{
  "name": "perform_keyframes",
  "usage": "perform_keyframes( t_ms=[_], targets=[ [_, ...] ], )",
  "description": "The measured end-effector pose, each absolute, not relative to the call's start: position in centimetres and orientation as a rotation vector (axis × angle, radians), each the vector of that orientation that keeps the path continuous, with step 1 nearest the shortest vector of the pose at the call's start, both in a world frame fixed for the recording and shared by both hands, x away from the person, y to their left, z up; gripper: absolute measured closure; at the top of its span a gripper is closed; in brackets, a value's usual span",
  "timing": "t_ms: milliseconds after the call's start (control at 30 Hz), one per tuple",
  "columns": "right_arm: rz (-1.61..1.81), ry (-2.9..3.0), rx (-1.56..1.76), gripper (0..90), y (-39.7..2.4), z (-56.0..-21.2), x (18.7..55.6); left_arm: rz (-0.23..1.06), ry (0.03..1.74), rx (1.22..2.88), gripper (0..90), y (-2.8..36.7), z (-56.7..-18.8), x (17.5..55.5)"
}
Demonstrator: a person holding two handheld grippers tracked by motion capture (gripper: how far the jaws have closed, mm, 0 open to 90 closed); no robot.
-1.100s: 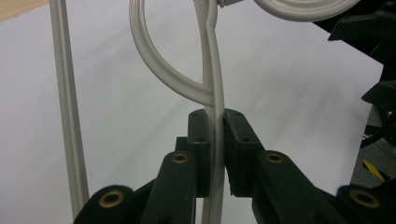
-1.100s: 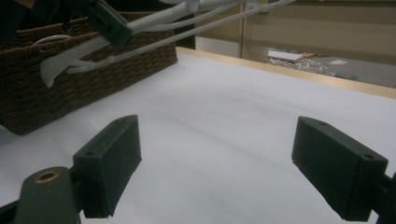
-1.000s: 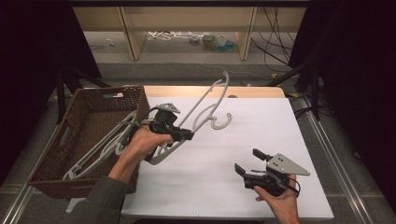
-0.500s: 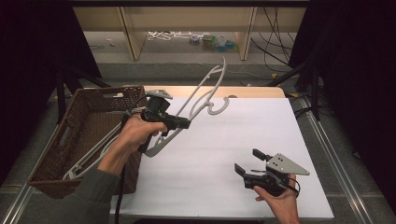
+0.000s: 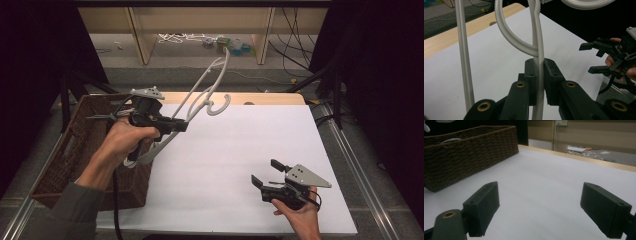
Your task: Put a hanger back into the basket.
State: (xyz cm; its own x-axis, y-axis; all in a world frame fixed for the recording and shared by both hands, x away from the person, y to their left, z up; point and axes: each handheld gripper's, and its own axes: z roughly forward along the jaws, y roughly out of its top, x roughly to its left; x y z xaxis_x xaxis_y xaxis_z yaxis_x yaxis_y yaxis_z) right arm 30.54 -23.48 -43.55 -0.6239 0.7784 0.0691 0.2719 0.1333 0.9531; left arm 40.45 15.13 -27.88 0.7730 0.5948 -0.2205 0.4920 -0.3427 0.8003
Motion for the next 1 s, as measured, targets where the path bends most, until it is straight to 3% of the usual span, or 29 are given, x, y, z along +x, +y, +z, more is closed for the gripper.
perform_keyframes(
  t_ms=[1000],
  targets=[
    [1.512,1.973,1.013,16.3,-23.4,-43.7,30.6,0.251,0.984,1.93,81.7,27.5,-30.1,37.9]
  ],
)
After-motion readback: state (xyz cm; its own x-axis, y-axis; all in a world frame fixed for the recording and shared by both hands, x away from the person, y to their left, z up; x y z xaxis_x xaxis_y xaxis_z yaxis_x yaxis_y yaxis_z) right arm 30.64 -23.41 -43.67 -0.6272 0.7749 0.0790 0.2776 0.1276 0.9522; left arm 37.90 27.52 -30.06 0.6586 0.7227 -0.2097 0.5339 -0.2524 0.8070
